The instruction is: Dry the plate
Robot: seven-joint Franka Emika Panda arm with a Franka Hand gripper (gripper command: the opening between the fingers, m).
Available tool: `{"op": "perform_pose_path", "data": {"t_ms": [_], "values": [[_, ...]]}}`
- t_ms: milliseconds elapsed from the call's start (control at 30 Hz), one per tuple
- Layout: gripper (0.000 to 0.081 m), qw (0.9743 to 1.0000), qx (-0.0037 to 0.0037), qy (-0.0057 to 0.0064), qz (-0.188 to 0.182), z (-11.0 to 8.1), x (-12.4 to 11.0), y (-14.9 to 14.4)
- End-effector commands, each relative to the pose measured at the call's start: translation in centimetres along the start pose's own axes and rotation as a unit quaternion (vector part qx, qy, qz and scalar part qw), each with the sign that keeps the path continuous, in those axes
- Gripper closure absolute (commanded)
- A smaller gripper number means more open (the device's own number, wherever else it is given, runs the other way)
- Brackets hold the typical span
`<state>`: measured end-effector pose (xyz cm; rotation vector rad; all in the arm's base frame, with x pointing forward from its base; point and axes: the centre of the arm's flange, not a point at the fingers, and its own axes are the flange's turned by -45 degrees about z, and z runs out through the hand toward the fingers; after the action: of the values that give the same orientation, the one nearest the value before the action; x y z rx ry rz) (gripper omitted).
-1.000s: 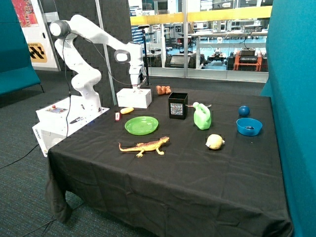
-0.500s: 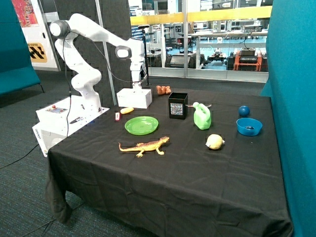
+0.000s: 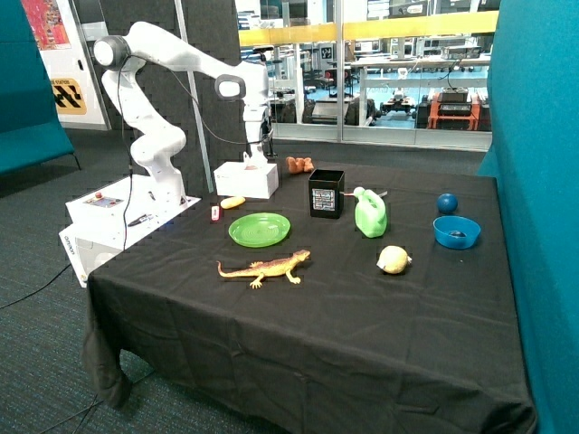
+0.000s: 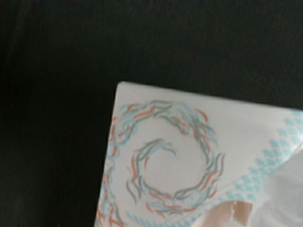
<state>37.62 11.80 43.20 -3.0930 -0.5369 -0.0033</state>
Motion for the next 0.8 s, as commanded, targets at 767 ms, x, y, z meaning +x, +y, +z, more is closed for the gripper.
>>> {"op": "perform_pose_path", "data": {"t_ms": [767], "values": [[0.0808,0.9952,-0.00107,-0.0011,0.098,-3.0,5.6,9.7]]}}
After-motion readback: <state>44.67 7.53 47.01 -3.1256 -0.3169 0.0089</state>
